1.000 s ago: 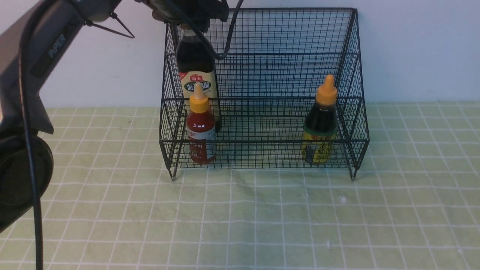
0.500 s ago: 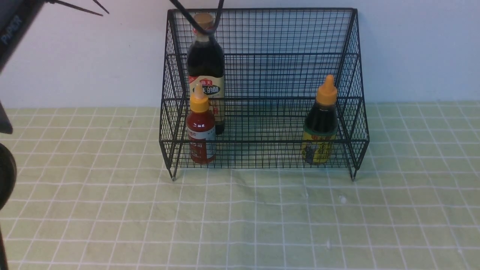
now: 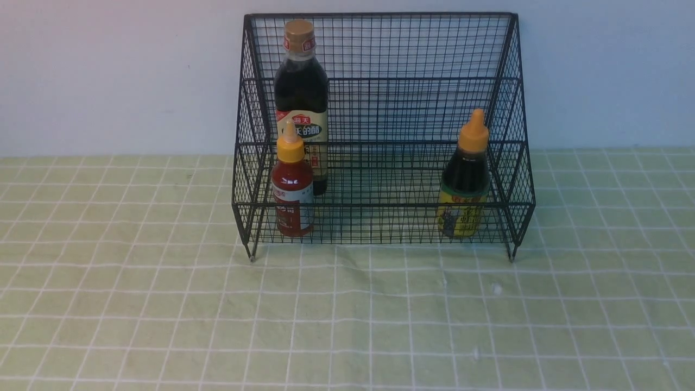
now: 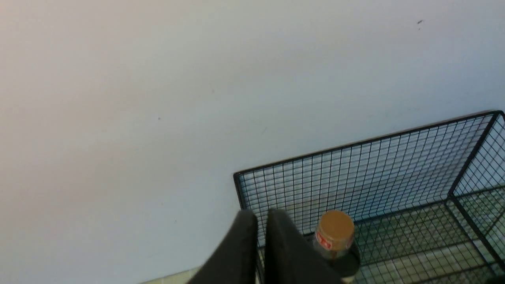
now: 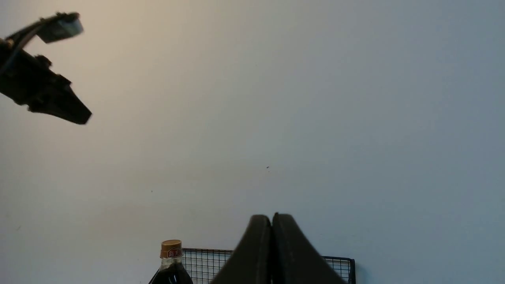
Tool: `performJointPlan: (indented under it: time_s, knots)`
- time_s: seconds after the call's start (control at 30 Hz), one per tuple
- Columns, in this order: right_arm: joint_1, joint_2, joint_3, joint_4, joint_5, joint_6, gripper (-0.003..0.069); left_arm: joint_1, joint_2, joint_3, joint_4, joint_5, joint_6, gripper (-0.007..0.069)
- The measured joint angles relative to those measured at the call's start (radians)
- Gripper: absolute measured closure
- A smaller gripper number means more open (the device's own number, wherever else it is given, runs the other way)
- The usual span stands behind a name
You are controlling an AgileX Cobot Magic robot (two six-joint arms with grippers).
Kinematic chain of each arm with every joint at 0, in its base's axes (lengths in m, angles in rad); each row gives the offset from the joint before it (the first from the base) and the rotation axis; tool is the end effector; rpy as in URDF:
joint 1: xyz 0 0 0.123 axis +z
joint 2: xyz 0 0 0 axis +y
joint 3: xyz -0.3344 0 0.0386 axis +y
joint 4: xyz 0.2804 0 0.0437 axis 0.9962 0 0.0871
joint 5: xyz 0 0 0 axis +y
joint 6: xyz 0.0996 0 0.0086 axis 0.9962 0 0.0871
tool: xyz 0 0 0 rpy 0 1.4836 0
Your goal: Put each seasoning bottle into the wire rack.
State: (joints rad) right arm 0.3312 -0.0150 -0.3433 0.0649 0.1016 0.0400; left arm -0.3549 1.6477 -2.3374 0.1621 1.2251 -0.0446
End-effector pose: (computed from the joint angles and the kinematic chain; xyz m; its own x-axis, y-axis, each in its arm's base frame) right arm 0.0059 0.0027 0.3295 0.2827 0.2076 -0.9365 -0.3625 0.9270 0.0960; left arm 0.3258 -0.1046 0.6230 -0.4004 0.1597 -0.9023 0.2192 0.9728 0.0749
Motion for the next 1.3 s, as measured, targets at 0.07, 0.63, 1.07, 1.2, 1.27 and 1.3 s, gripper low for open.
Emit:
performJointPlan:
  time_s: [0.07,0.63,1.07,1.2,1.27,1.3]
  knots:
    - [0.000,0.000,0.000,0.000,0.000,0.000,0.0673,0.000,-0.054,0.037,-0.024,0.032,0.032,0.0631]
    - [0.000,0.000,0.000,0.000,0.000,0.000,0.0673,0.000,-0.710,1.018,-0.175,-0.345,0.031,0.0631]
    - [0.000,0.000,0.000,0.000,0.000,0.000,0.0673,0.000,-0.815,1.290,-0.202,-0.350,0.025,0.0631]
    - [0.000,0.000,0.000,0.000,0.000,0.000,0.0673,0.000,-0.862,1.316,-0.189,-0.392,0.023,0.0631]
    - [0.000,0.000,0.000,0.000,0.000,0.000,0.0673,0.000,-0.905,1.369,-0.175,-0.443,0.023,0.0631]
    - [0.000,0.000,0.000,0.000,0.000,0.000,0.0673,0.009,-0.951,1.427,-0.169,-0.503,0.023,0.0631]
